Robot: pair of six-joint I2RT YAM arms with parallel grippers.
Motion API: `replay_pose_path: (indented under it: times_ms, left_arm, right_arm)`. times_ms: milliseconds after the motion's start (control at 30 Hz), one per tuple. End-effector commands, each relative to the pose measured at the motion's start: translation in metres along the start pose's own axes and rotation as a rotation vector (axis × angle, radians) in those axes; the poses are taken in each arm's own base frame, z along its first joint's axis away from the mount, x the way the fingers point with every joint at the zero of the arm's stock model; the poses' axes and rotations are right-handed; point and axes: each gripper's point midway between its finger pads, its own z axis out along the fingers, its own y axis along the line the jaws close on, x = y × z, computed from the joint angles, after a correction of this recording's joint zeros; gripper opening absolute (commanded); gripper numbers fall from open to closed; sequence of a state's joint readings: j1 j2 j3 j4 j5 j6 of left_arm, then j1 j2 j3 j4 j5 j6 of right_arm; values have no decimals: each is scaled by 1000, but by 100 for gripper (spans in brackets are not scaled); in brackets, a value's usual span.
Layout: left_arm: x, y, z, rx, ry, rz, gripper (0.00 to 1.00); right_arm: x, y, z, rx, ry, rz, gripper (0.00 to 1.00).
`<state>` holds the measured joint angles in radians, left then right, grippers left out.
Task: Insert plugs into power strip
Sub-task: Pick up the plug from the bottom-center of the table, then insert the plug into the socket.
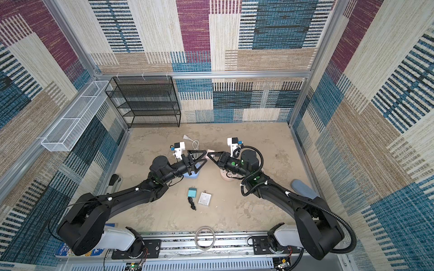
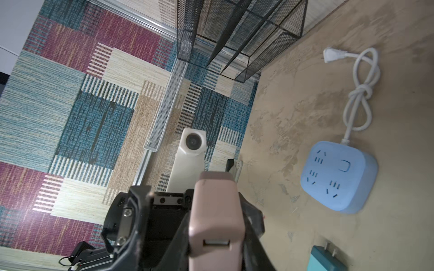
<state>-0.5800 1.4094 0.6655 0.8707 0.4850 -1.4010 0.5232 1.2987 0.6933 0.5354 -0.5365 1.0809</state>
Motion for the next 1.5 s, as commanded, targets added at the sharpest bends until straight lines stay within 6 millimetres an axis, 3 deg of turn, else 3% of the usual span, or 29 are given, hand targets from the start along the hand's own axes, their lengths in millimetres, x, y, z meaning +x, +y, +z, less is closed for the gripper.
replay_pose_path:
  times_ms: [0,167,267,367,567,833,1167,1467]
  left_arm:
    - [3,13,-5,-89,47,52,100]
    - [1,48,-28,-491,144,200,100]
    - [-8,59,-48,-695,184,312,100]
    - [-14,65,-62,-790,190,383,100]
    - [0,72,-78,-873,337,437,100]
    - [-8,73,-108,-966,267,513,100]
    - [2,88,-108,-942,282,469,97]
    - [7,90,-108,-920,282,449,96]
  right_arm:
    - [-3,-9,-1,84,-9,-46,0]
    - [-11,-26,-6,255,-13,-62,0]
    - [-13,-33,-7,322,-1,-74,0]
    - [-13,-42,-3,393,42,-90,0]
    - [-9,-70,-1,575,145,-62,0]
    - [-13,-84,-18,767,181,-41,0]
    - [0,-112,-23,880,299,-79,0]
    - [-15,-131,-26,981,259,-152,0]
